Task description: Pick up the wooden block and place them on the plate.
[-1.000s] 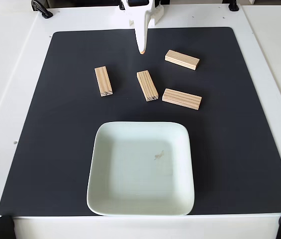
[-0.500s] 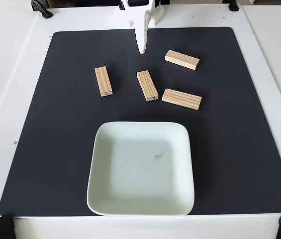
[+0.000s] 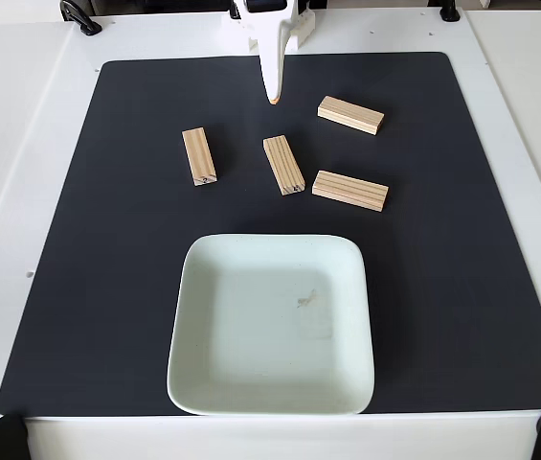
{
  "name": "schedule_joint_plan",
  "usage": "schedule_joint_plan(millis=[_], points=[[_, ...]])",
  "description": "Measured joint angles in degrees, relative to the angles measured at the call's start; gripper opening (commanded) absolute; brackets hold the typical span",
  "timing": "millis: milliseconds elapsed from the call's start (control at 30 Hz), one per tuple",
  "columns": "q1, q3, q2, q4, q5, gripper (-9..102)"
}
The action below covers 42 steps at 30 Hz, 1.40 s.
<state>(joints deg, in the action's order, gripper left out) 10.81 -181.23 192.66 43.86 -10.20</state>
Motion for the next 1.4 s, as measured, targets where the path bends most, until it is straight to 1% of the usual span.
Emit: schedule_joint_plan(millis=[233,400,567,767,1067,1233,1400], points=[[0.00,0.00,0.00,0.00,0.00,0],[2.55,0.00,0.00,0.00,0.00,0],[2.64,0.00,0.00,0.00,0.00,0],[6.50,0.00,0.00,0.26,0.00,0],[6.77,0.00,0.00,0.26,0.00,0],[8.53,1.05,-0.09,0.26,0.00,0],[8.17,2.02,-3.60,0.26,0.00,0]])
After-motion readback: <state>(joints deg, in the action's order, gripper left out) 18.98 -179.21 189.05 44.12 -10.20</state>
